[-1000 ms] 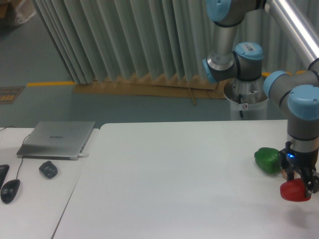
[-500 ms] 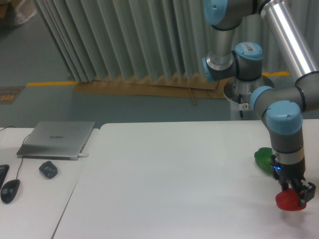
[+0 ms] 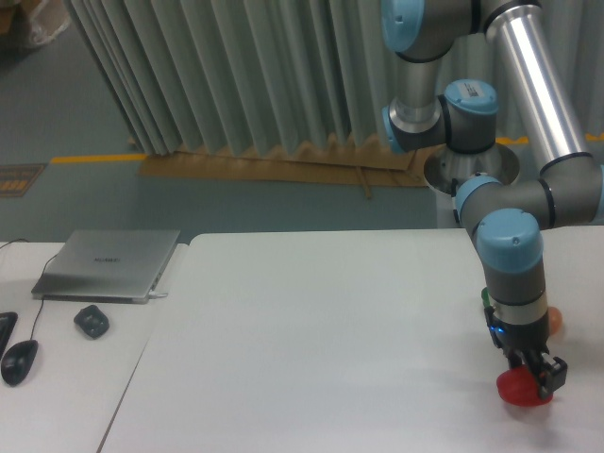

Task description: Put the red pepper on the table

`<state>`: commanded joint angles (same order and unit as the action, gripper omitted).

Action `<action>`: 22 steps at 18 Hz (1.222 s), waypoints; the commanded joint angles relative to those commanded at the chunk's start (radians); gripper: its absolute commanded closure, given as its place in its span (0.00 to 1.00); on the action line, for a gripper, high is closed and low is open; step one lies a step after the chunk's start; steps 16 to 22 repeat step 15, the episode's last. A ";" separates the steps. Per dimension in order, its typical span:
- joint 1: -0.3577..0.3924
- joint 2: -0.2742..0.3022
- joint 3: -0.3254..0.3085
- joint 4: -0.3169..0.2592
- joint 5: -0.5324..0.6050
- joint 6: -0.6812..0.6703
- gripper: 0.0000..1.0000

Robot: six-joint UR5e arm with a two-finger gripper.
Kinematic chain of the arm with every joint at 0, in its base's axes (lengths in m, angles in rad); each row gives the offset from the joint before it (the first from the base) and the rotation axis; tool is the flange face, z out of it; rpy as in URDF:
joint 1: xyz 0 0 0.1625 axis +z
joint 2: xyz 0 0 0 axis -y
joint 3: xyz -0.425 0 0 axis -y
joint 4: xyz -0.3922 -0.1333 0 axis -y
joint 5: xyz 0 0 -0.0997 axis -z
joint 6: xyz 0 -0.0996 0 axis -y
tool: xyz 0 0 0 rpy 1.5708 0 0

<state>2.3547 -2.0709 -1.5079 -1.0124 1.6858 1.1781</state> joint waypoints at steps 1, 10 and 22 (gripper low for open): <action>0.000 0.000 0.002 0.000 0.000 -0.003 0.00; 0.011 0.049 0.006 -0.008 0.006 -0.014 0.00; 0.011 0.092 -0.014 -0.011 -0.018 -0.009 0.00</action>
